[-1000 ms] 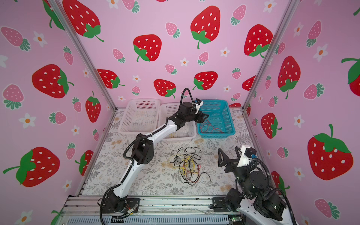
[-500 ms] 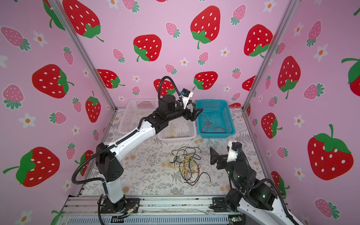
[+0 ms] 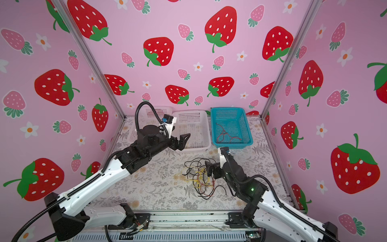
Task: Untangle the cables
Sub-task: 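Bring both grippers back to the remaining tangle and grasp wires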
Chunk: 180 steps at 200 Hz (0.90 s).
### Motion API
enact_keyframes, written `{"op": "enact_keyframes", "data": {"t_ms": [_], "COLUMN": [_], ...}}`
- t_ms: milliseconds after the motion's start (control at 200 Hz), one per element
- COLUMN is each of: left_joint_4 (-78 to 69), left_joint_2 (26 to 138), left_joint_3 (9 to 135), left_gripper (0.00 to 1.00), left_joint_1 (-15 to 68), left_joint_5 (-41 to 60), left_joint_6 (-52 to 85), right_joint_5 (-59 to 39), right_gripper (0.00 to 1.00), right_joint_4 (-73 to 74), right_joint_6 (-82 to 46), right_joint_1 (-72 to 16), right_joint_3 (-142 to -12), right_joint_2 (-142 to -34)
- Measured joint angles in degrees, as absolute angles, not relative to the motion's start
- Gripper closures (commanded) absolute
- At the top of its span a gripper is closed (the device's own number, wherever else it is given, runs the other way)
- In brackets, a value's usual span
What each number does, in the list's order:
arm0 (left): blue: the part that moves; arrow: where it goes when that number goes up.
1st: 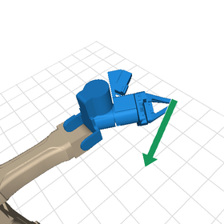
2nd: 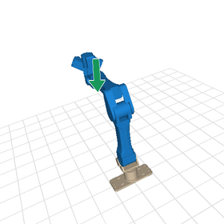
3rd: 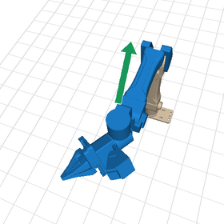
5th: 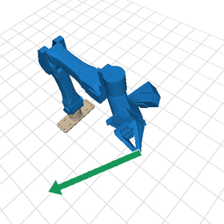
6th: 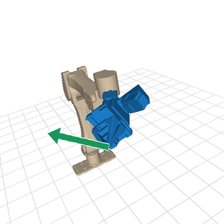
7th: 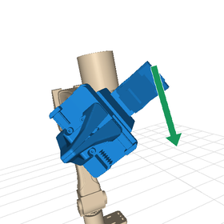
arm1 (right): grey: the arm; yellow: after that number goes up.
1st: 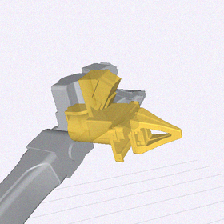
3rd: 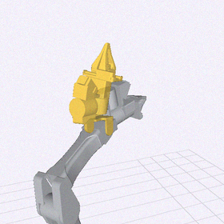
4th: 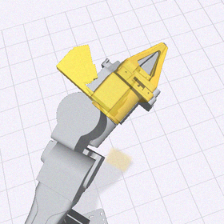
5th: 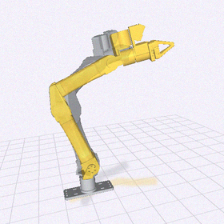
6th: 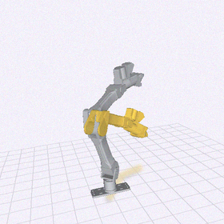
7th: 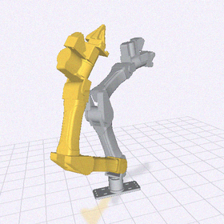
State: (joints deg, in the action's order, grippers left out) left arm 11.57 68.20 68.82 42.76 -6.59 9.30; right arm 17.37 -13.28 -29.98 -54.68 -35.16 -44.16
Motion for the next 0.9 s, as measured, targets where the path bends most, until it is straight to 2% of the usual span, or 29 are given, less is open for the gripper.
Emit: {"op": "enact_keyframes", "data": {"t_ms": [190, 270, 470, 550, 570, 760, 900], "left_joint_4": [22.59, 25.78, 30.13, 30.59, 30.55, 30.37, 28.12], "left_joint_2": [55.53, 51.37, 42.24, 41.28, 41.3, 45.32, 47.75], "left_joint_3": [58.35, 54.06, 43.94, 42.11, 41.78, 41.39, 40.6], "left_gripper": [0.01, 0.0, 0.05, 0.06, 0.06, 0.06, 0.06], "left_joint_1": [42.68, 42.68, 42.7, 42.72, 42.76, 42.83, 43.62], "left_joint_5": [-10.55, -10.55, -9.1, -8.23, -8.01, -6.48, -4.71], "left_joint_6": [15.9, 18.79, 26.61, 28.75, 29.17, 32.47, 35.27], "right_joint_5": [11.55, 10.41, 8.14, 7.05, 6.76, 4.73, 3.25], "right_gripper": [0.24, 0.38, 0.46, 0.47, 0.51, 0.64, 0.85], "right_joint_4": [-12.21, -11.55, -11.0, -10.92, -10.81, -9.98, -8.49], "right_joint_6": [-30.96, -31.62, -34.06, -34.87, -34.96, -36.45, -36.51], "right_joint_1": [-54.68, -54.68, -54.68, -54.68, -54.68, -54.68, -54.68], "right_joint_3": [-34.13, -32.62, -28.47, -26.44, -25.89, -22.28, -21.12], "right_joint_2": [-52.05, -52.05, -51.09, -50.09, -49.84, -49.21, -49.23]}}
